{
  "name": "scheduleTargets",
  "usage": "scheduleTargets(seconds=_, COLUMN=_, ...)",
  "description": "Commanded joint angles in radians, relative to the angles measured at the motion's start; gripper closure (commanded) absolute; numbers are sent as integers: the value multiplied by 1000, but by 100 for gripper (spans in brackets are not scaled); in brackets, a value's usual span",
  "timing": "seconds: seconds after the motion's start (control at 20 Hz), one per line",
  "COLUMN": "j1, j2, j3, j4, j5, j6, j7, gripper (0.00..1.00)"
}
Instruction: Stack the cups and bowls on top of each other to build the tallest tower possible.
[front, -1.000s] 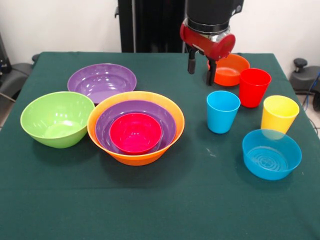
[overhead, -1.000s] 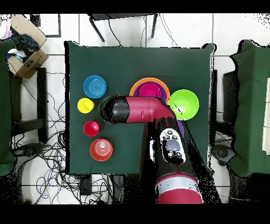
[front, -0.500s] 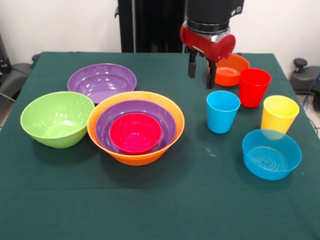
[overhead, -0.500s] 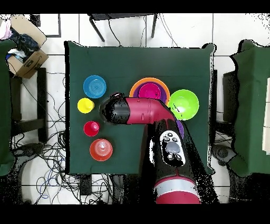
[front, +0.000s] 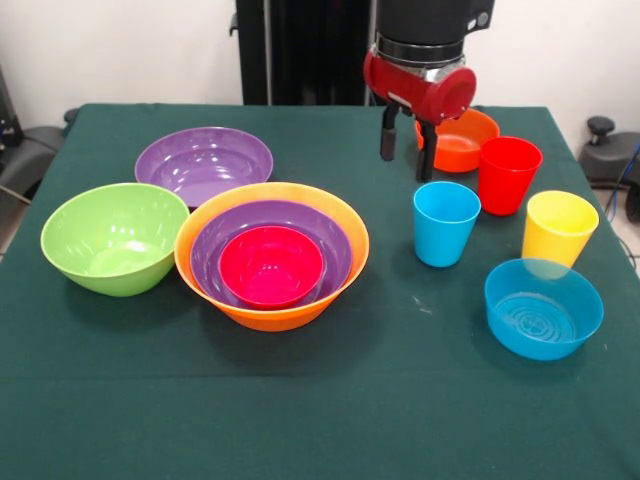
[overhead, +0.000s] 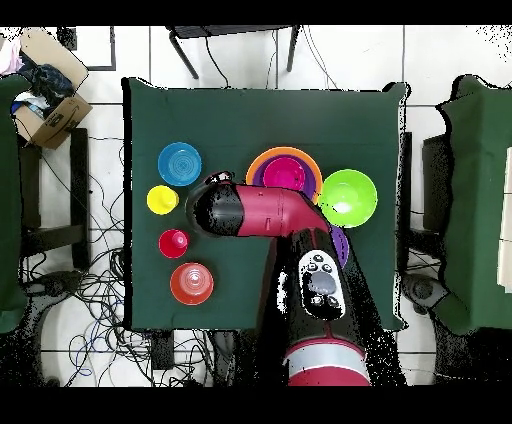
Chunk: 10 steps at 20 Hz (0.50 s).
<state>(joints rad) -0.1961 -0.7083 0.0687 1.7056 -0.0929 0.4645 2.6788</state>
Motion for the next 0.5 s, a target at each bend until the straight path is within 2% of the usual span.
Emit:
scheduleTargets(seconds=0.05, j1=39, j2=98, j3=4, j4=18, j5=37, j6=-36, j7=117, gripper=0)
scheduleTargets(seconds=0.3, j1=41, j2=138, j3=6, j4=22, j5=43, j6=-66, j7=98, gripper=0)
scheduleTargets(seconds=0.5, j1=41, j2=140, j3=12, j4=29, j5=56, j6=-81, j7=103, gripper=0)
